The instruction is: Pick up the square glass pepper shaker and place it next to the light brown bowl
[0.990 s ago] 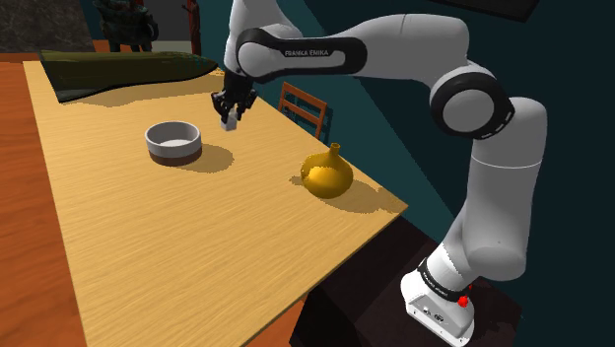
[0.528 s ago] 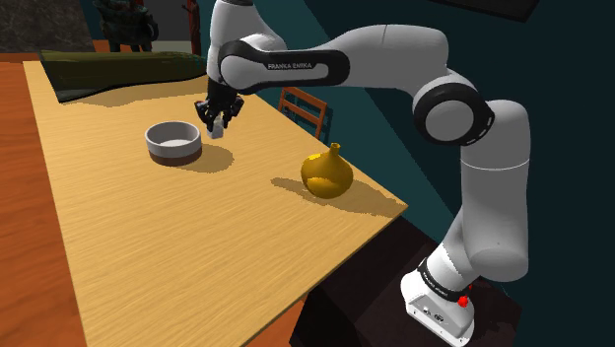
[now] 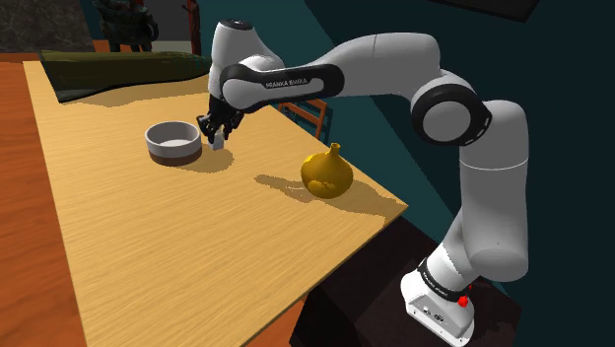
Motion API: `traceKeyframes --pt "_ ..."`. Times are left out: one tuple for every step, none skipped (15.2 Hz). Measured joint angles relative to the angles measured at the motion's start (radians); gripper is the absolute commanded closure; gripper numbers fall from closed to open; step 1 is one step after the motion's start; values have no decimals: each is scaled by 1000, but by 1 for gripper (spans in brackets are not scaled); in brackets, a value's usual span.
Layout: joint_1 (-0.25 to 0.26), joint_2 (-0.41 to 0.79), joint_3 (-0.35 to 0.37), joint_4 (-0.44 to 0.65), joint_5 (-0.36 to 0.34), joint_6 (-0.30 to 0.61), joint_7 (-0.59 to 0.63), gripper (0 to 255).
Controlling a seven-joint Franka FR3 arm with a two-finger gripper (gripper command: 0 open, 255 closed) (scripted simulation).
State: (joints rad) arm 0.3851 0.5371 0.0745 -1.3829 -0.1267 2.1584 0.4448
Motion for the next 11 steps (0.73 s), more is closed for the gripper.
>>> traceKeyframes --pt "0 0 0 -12 -1 11 1 255" --pt "0 7 -1 -17 -2 24 3 255" --pt "0 10 -1 -25 -3 34 4 255" --pt "0 16 -2 -30 -4 46 5 255" --pt "0 20 -2 -35 -5 56 6 255" --pt "2 24 -3 -42 -6 66 9 255" --pt "1 22 -3 -60 -7 81 11 255" --pt "0 27 -4 -67 -8 94 11 255" --pt "1 33 -5 -73 -9 106 12 255" --pt "0 37 -5 -81 -10 118 13 255" --pt "1 42 -6 -85 -11 126 15 255"
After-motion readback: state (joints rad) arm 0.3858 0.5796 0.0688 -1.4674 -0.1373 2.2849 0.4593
